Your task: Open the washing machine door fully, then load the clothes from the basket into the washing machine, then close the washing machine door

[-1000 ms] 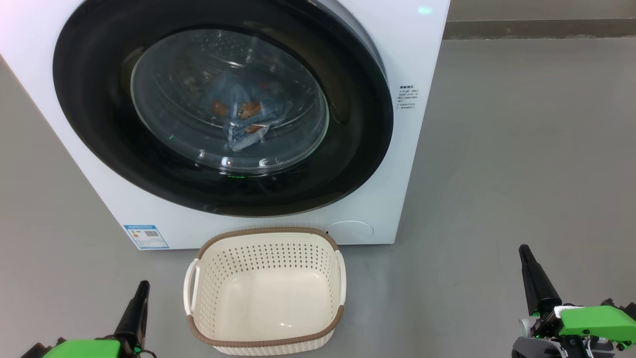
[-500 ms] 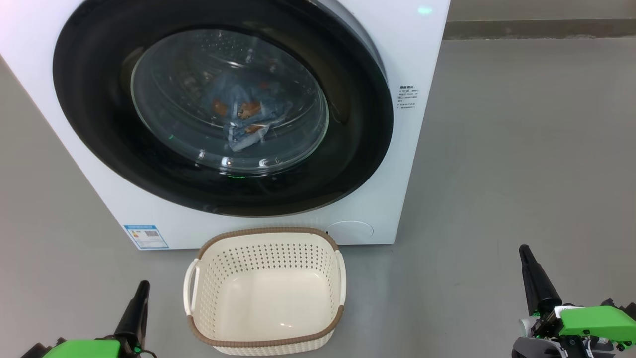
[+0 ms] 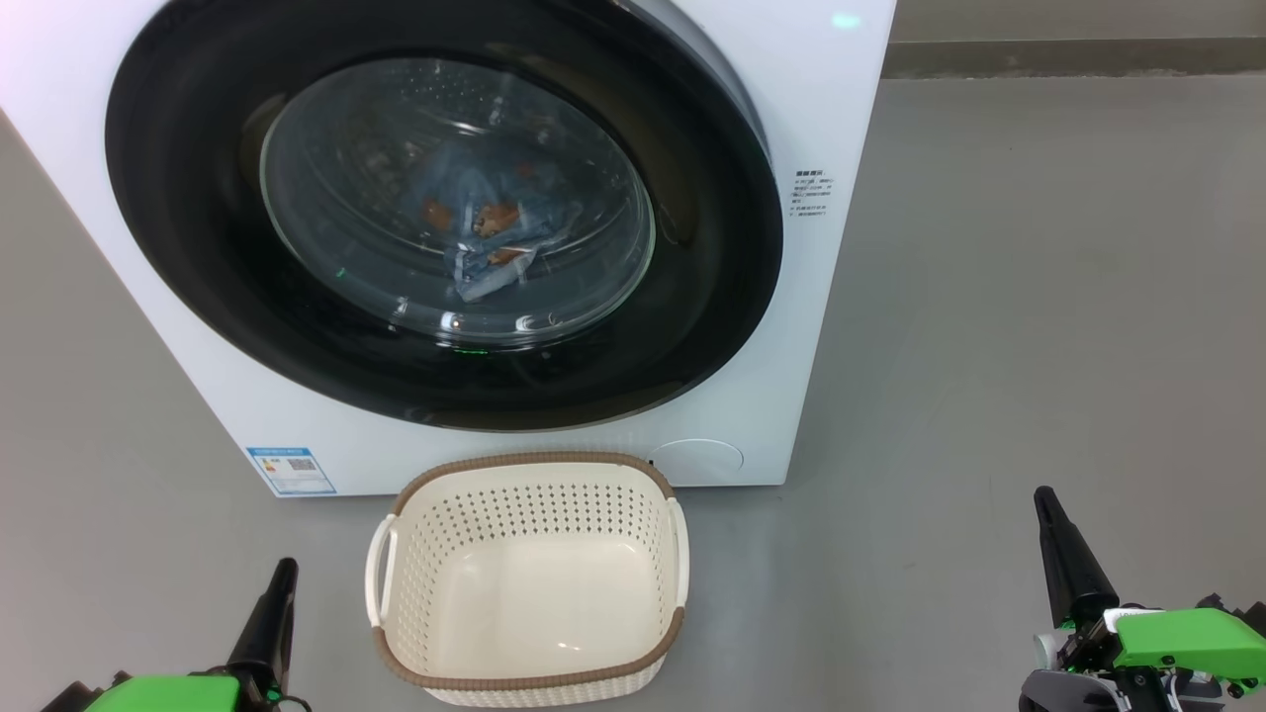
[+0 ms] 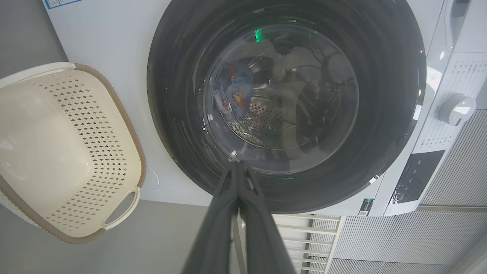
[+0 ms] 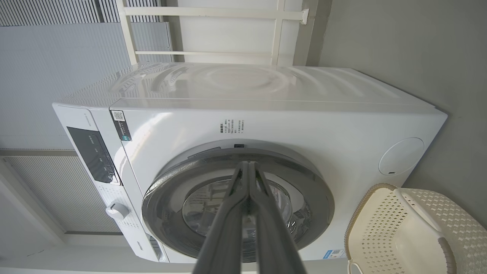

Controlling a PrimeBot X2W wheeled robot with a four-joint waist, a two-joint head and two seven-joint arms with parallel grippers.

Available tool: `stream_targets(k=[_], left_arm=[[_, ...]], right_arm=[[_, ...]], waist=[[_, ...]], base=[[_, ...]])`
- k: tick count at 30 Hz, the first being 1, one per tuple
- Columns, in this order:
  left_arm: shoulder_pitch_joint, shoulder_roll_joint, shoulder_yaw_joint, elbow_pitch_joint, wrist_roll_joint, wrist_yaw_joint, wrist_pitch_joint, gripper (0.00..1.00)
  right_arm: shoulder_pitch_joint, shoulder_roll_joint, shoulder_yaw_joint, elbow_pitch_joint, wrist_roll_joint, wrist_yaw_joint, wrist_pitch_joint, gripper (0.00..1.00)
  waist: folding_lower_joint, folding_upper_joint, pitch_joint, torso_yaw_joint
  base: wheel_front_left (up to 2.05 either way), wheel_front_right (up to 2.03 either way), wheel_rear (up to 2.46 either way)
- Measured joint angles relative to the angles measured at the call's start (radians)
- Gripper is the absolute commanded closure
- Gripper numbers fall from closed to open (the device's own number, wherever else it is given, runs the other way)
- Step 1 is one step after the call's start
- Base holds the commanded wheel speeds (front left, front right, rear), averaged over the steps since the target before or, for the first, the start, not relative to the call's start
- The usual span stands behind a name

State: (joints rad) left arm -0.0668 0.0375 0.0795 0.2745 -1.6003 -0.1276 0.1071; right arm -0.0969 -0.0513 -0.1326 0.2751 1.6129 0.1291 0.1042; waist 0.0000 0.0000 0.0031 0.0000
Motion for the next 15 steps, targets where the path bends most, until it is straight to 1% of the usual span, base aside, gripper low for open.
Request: stream_targets(k=[15], left_arm=[[0.000, 0.000, 0.000, 0.000, 0.000, 0.000, 0.000, 1.00]], right_arm=[[0.000, 0.000, -0.002, 0.000, 0.000, 0.000, 0.000, 1.00]], waist=[[0.0000, 0.0000, 0.000, 0.000]], base=[[0.00, 0.00, 0.00]])
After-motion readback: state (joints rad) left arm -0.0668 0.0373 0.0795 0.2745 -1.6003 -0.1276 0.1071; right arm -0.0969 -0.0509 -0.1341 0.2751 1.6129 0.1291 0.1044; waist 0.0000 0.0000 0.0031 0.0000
